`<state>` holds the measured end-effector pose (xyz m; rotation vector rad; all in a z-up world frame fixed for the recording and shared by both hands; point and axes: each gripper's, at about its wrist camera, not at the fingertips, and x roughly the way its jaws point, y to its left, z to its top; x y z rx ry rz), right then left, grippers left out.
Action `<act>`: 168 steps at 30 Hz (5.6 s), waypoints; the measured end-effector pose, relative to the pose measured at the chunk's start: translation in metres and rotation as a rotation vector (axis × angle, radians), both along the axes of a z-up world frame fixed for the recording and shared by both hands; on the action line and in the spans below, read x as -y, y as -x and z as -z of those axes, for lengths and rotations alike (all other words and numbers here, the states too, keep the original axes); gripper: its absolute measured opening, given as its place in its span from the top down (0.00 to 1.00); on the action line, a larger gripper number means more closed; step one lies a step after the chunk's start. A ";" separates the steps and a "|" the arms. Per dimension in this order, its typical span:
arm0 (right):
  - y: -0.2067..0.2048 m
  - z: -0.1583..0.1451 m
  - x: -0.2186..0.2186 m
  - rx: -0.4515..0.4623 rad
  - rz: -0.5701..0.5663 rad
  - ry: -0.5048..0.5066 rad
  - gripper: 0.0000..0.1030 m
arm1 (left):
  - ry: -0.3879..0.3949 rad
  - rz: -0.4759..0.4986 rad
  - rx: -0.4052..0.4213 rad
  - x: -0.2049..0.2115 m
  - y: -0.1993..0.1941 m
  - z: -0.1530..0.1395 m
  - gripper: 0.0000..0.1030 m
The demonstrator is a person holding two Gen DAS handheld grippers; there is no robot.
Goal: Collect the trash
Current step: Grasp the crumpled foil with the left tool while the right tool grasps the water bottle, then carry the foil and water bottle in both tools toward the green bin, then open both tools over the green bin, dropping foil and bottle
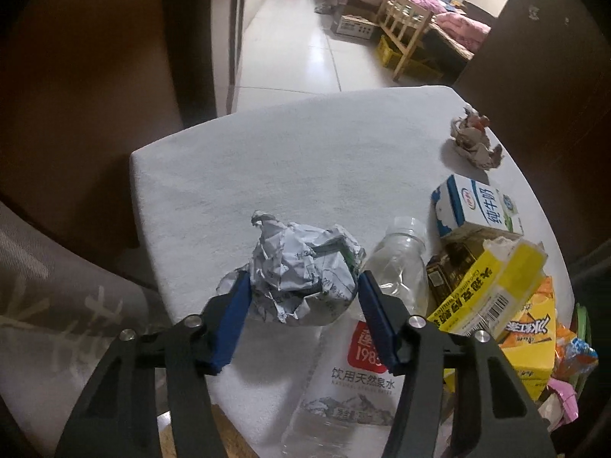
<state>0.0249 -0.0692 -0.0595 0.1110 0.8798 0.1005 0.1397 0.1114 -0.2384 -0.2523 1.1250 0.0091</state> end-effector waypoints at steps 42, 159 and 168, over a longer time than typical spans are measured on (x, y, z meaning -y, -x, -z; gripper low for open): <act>-0.044 0.034 -0.054 -0.301 -0.199 -0.485 0.93 | -0.015 -0.022 0.440 -0.011 0.084 -0.176 0.55; 0.066 0.008 0.203 -0.117 0.290 -0.373 0.24 | 0.104 0.465 0.415 0.200 0.094 -0.184 0.26; 0.048 0.016 0.152 -0.142 0.164 -0.370 0.23 | 0.035 0.345 0.404 0.137 0.104 -0.175 0.25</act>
